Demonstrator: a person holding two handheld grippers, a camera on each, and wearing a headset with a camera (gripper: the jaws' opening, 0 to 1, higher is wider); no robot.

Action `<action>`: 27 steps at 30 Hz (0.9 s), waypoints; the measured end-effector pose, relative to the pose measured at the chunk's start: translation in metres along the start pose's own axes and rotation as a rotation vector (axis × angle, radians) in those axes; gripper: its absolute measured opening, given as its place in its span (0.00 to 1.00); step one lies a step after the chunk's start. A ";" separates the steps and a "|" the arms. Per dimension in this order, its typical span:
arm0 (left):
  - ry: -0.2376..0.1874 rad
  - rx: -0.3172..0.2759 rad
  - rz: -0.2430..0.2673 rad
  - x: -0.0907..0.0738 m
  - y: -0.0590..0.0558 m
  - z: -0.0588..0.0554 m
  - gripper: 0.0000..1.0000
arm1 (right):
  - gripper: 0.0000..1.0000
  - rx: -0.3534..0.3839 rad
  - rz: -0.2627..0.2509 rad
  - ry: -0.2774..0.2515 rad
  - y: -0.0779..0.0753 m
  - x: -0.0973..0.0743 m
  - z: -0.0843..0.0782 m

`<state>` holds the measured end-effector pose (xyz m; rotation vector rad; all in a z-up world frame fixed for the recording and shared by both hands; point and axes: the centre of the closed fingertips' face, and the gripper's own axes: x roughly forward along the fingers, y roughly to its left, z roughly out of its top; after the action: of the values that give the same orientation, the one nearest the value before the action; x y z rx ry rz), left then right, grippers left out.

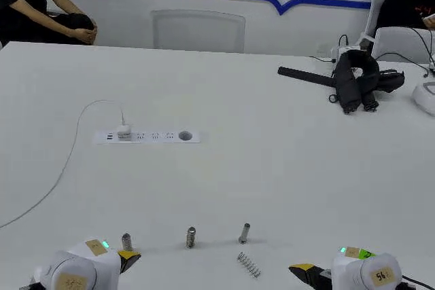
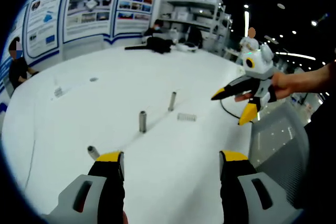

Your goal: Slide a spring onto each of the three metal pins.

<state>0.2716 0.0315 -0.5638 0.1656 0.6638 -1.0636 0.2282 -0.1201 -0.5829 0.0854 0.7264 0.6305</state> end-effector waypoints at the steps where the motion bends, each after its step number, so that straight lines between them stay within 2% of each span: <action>1: 0.002 0.004 -0.004 0.001 -0.001 0.000 0.75 | 0.84 -0.002 -0.001 -0.001 0.000 0.000 0.001; 19: 0.040 0.084 -0.083 0.028 -0.019 0.009 0.75 | 0.83 0.003 -0.015 -0.007 -0.004 -0.008 0.000; 23: 0.066 0.139 -0.111 0.037 -0.022 0.010 0.75 | 0.83 0.009 -0.018 -0.009 -0.008 -0.009 0.000; 27: 0.074 0.160 -0.125 0.043 -0.024 0.014 0.75 | 0.82 0.017 -0.023 -0.011 -0.010 -0.011 0.000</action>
<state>0.2704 -0.0185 -0.5729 0.3060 0.6623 -1.2365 0.2272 -0.1350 -0.5787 0.0962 0.7209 0.6018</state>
